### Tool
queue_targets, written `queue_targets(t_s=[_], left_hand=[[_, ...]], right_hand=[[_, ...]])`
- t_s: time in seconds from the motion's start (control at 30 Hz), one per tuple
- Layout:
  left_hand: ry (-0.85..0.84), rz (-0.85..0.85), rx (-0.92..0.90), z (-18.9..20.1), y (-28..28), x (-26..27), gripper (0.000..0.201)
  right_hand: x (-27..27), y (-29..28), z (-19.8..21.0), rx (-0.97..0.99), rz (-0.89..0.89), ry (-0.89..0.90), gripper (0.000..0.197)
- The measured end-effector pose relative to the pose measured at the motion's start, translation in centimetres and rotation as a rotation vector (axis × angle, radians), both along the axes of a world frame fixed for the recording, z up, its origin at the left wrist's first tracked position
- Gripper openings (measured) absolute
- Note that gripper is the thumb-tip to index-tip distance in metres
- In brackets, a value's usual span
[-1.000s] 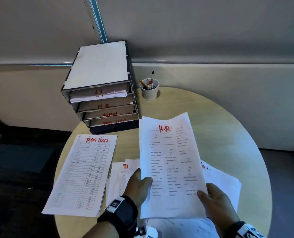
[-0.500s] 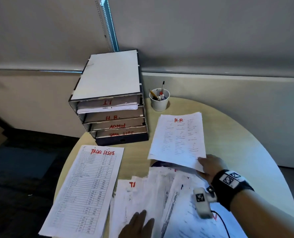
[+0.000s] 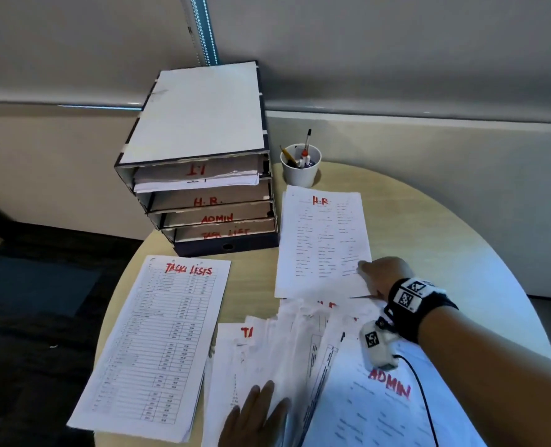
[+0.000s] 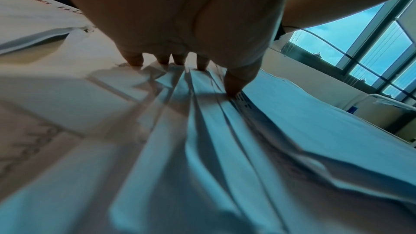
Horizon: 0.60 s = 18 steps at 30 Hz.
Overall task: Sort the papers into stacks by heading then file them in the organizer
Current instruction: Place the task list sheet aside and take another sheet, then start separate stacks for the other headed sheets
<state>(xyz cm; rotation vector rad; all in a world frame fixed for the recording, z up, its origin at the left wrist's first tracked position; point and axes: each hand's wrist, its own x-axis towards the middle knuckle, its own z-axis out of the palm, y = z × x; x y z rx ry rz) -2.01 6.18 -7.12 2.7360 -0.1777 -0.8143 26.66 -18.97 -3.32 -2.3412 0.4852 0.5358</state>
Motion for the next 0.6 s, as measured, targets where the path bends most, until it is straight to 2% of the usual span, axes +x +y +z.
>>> queue_targets(t_s=[0.1, 0.13, 0.2, 0.3, 0.37, 0.47, 0.53, 0.6], left_hand=[[-0.012, -0.05, 0.012, 1.4, -0.5, 0.1, 0.076], [0.056, -0.031, -0.038, 1.7, -1.0, -0.4, 0.081], [0.07, 0.043, 0.008, 2.7, -1.8, -0.3, 0.08], [-0.135, 0.163, 0.008, 4.1, -4.3, 0.6, 0.055], [-0.233, 0.18, -0.091, 4.7, -6.7, 2.0, 0.048], [-0.134, 0.193, -0.092, 4.4, -10.5, 4.1, 0.052], [-0.051, 0.277, -0.035, 3.9, -12.0, 4.9, 0.052], [-0.03, 0.394, -0.068, 3.3, -12.8, 5.1, 0.05]], right_hand=[[-1.8, -2.2, 3.3, -0.247, 0.058, -0.206, 0.05], [-3.3, -3.4, 4.2, -0.239, 0.026, -0.272, 0.049], [-6.6, -5.7, 4.9, -0.199, -0.035, -0.323, 0.04], [-14.6, -9.4, 3.7, -0.201, 0.023, -0.137, 0.021], [-20.6, -10.7, 2.4, -0.248, 0.107, -0.027, 0.021], [-27.4, -10.9, -0.3, -0.253, 0.148, 0.085, 0.025], [-29.8, -10.0, -1.7, -0.247, 0.199, 0.053, 0.038], [-31.0, -9.5, -2.4, -0.292, 0.267, 0.002, 0.049]])
